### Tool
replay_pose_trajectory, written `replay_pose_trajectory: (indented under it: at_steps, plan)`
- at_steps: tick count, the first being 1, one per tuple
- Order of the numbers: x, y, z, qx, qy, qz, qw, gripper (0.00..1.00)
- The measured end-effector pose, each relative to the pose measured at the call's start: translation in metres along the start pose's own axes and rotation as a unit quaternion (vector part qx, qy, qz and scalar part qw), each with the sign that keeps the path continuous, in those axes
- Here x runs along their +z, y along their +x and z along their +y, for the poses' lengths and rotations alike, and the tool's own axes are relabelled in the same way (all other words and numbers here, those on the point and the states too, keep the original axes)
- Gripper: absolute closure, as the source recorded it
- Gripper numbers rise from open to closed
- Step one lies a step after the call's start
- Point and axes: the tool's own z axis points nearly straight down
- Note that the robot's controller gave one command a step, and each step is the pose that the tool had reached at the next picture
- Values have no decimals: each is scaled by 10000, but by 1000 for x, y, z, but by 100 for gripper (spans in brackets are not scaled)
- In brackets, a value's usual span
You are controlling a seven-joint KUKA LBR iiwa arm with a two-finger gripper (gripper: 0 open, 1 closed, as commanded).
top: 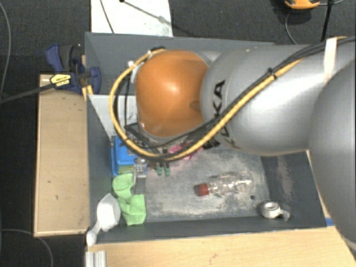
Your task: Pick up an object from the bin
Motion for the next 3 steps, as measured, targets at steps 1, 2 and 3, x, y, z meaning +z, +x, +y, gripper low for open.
replay_pose_trajectory:
  at_steps: [1,2,3]
  plan:
    - [-5,-2,-2,34,-10,-37,10000,0]
    - [64,11,-3,-1864,-8,-61,9825,0]
    - [110,18,-3,-2599,2,-14,9656,0]
